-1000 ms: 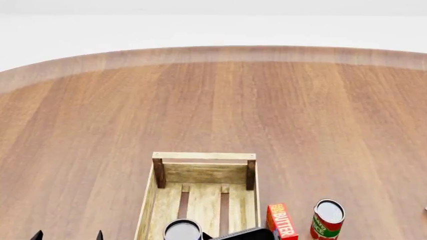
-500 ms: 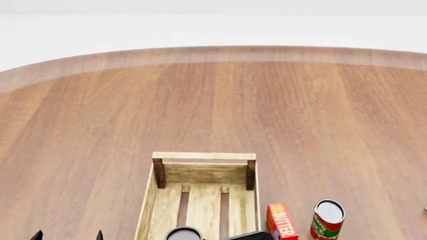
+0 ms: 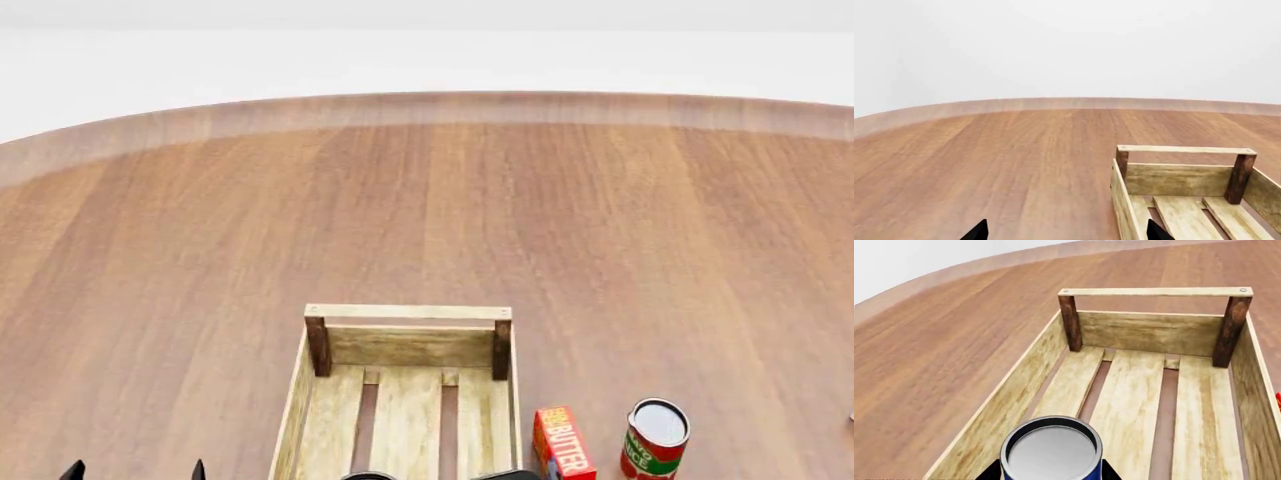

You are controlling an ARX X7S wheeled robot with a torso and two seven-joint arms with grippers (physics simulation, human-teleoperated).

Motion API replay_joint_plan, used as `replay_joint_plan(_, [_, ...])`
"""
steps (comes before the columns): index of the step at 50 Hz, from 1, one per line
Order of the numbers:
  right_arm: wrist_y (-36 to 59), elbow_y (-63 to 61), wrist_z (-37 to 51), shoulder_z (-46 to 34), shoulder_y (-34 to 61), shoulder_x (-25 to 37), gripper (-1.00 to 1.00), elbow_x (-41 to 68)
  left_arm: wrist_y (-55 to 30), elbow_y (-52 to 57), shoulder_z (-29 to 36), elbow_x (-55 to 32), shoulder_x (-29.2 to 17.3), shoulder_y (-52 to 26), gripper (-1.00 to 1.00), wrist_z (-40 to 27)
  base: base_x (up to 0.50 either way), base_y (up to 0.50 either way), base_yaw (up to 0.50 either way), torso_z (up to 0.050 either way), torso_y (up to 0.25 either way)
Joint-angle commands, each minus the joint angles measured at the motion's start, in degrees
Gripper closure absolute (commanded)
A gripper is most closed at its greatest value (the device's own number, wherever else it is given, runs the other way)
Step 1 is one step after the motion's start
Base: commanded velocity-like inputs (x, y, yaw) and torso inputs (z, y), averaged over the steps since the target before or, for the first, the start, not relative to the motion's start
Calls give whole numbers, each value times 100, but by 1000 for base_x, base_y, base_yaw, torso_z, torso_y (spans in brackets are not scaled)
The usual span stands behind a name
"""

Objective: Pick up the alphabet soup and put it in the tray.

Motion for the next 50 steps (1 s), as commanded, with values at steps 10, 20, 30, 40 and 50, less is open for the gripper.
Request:
replay_joint_plan(10, [125, 124, -16, -40, 139, -3, 100, 30, 15, -26, 21, -43, -11, -16, -100, 2, 0, 0, 0, 0, 1])
replay_joint_plan(20, [136, 117, -11, -69, 140, 8, 100, 86, 28, -38, 32, -46, -19, -22, -100, -5, 0, 0, 0, 1, 0])
replay_joint_plan(30, [98, 114, 8, -101, 131, 23, 100, 104, 33, -36, 42, -47, -29, -26, -100, -20, 0, 0, 0, 0, 1])
replay_joint_plan(40, [69, 144, -26, -141, 127, 32, 100, 151, 34, -31, 55, -49, -38, -31, -100, -34, 1, 0, 0, 0, 0])
replay_joint_plan(50, [64, 174, 25, -163, 141, 40, -100, 162, 38, -18, 70, -51, -46, -24, -100, -49, 0, 0, 0, 0, 0])
